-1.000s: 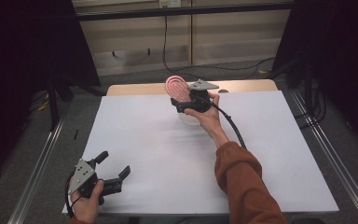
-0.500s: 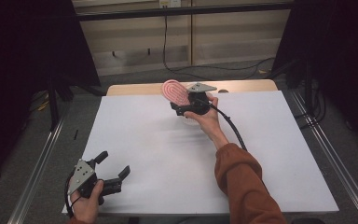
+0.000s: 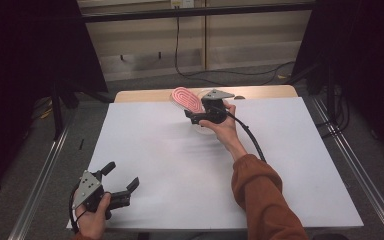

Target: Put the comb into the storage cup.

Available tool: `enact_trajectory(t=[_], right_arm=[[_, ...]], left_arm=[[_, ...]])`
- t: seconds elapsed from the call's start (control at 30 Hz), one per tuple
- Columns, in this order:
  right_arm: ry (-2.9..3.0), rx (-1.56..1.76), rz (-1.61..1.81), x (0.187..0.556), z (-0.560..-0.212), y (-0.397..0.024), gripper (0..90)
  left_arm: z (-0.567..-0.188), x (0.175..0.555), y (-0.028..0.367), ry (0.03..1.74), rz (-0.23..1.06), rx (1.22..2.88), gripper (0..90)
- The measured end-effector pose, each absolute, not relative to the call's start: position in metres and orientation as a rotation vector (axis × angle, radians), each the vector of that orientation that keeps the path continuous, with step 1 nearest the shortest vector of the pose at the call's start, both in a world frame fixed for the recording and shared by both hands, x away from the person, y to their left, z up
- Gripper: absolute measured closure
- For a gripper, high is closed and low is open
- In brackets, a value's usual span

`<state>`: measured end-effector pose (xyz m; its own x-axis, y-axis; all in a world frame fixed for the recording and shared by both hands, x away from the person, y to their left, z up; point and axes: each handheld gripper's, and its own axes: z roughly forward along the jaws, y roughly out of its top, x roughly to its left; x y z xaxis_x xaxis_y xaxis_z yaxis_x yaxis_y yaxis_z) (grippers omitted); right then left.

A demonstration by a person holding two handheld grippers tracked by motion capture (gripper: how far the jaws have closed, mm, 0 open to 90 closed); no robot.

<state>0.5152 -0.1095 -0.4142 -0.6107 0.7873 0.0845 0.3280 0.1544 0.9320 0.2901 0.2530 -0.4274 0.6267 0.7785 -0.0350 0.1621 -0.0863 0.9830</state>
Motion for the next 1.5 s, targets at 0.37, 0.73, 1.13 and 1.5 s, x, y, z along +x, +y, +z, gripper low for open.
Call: enact_trajectory(t=[0.37, 0.73, 1.13, 1.5], right_arm=[[1.993, 1.055, 1.469, 0.512, -0.411, -0.116, 12.3], [1.976, 1.064, 1.477, 0.509, -0.404, -0.125, 9.1], [1.898, 1.039, 1.486, 0.501, -0.392, -0.133, 3.9], [1.865, 1.054, 1.452, 0.497, -0.387, -0.143, 4.2]], left_arm=[[-0.428, 0.29, 0.253, 0.8, 0.617, 1.604, 2.9], [-0.428, 0.291, 0.253, 0.799, 0.618, 1.602, 2.9], [-0.427, 0.291, 0.252, 0.803, 0.619, 1.593, 2.9], [-0.427, 0.292, 0.252, 0.805, 0.619, 1.588, 2.9]])
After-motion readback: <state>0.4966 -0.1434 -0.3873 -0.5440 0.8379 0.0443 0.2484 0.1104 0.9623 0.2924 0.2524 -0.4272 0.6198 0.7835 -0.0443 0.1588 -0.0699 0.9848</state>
